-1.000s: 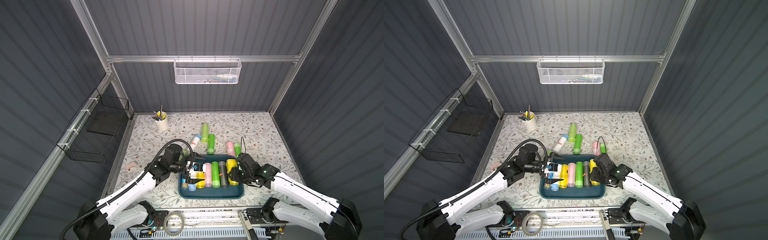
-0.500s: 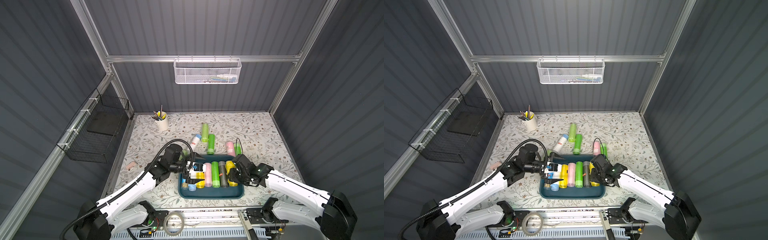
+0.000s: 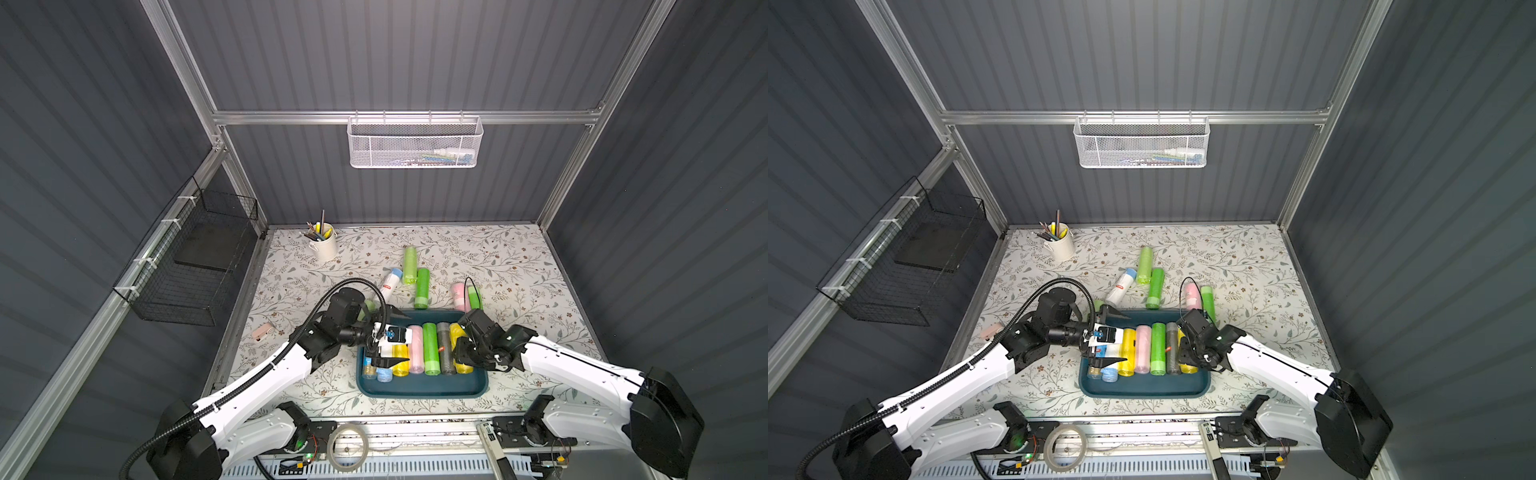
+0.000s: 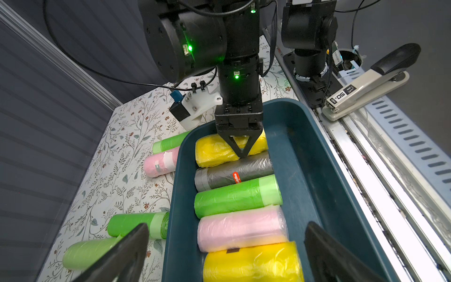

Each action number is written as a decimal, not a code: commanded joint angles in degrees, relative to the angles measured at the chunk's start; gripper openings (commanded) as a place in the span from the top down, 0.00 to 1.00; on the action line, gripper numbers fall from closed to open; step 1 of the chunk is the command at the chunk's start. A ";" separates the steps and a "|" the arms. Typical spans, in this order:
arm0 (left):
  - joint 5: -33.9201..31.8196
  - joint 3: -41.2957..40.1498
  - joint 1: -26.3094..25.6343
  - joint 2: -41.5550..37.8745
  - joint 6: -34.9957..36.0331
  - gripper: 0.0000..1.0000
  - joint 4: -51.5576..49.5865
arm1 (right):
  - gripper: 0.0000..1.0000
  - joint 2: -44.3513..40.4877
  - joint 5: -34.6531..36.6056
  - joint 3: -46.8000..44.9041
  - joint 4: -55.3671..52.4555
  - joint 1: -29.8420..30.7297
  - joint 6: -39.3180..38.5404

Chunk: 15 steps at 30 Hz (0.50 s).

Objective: Put the roll of trash bags into the storage box
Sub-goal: Place the roll of trash bags in the storage box.

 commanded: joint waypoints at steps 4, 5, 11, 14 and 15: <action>0.16 0.59 -0.29 0.04 0.44 0.00 -1.45 | 0.51 -0.51 2.60 1.52 -1.66 0.31 -0.06; 0.25 0.63 -0.34 0.03 0.44 0.00 -1.43 | 0.51 -0.68 2.96 1.66 -2.30 0.28 -0.12; 0.36 0.73 -0.29 0.03 0.43 0.00 -1.47 | 0.52 -0.29 4.72 3.12 -4.86 0.28 -0.43; 0.34 0.72 -0.33 -0.04 0.47 0.00 -1.50 | 0.52 0.83 4.96 3.54 -5.01 0.33 -0.58; 0.32 0.74 -0.34 -0.05 0.49 0.00 -1.57 | 0.52 1.14 4.96 3.67 -5.03 0.33 -0.57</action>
